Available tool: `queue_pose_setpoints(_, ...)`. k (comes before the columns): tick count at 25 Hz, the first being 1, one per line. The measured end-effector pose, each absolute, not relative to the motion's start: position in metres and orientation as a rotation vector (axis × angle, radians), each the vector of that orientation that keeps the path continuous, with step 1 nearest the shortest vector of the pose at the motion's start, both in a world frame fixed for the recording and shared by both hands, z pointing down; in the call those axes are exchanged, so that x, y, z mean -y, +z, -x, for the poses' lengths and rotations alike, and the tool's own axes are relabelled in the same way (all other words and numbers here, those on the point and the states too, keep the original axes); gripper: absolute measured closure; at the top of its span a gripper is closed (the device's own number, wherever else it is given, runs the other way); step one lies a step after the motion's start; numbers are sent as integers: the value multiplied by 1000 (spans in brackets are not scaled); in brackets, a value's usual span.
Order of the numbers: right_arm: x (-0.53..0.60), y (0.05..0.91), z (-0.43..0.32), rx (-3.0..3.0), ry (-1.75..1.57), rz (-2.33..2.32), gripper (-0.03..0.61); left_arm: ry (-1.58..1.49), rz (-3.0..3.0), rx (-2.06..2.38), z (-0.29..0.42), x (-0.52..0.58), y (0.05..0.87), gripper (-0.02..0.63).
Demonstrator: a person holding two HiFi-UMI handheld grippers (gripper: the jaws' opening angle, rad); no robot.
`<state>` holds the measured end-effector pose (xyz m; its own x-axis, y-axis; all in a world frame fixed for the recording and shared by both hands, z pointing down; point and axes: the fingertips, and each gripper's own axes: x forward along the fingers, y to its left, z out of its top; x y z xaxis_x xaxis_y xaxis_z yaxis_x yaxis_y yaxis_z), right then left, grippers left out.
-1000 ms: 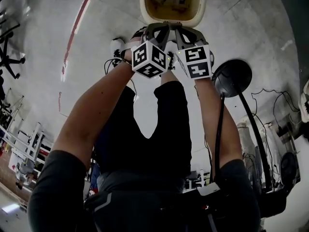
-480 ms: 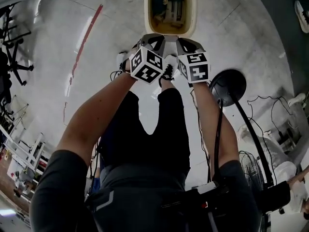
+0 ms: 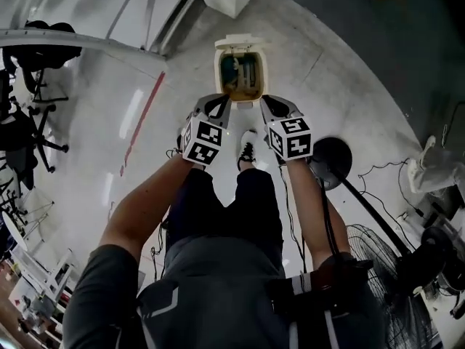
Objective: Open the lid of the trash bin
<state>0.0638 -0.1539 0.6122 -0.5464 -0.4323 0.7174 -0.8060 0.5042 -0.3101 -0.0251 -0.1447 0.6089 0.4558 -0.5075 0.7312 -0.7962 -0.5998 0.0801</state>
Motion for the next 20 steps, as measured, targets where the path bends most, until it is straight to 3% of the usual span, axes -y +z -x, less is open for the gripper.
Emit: queue_pose_setpoints(20, 152, 299, -75, 2485, 567, -1293, 551, 461, -2525, 1108, 48, 139, 302, 606)
